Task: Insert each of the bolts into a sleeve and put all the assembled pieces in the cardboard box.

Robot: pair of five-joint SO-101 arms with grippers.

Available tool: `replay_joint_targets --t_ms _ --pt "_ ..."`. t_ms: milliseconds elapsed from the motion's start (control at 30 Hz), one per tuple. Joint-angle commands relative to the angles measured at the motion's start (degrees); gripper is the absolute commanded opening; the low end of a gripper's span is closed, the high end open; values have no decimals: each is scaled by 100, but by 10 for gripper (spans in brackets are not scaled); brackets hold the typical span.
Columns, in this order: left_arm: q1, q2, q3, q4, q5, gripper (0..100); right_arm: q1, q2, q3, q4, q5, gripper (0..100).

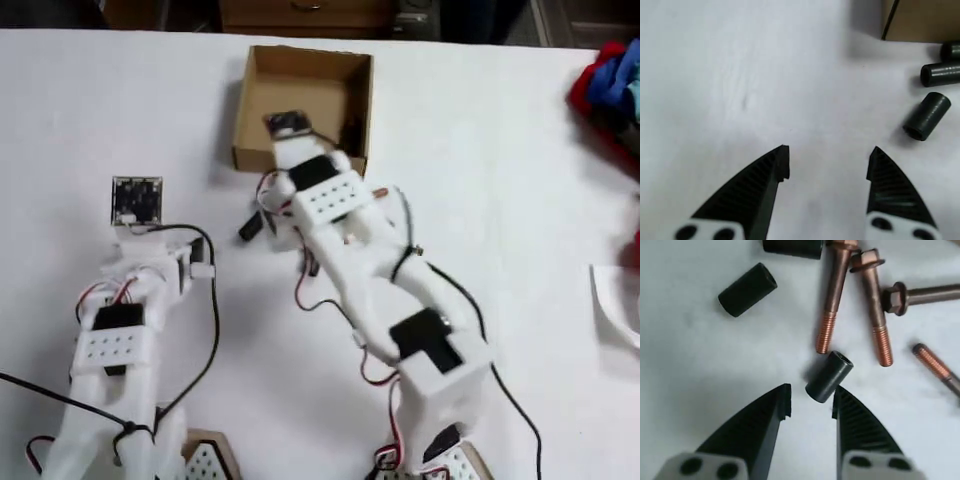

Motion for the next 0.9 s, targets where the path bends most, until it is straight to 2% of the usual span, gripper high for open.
replay_joint_targets --t_ms 0,133,367,867 --pt "-44 -26 -40 -114 9 267 -48 356 -563 233 -431 134" --pt "-44 -26 -40 -114 9 267 -40 936 -1046 708 -738 135" --pt "-44 -26 -40 -114 0 267 -31 1622 -1890 1042 -765 135" --pt "-44 -26 -57 -114 0 267 593 2220 -2031 1068 -730 134"
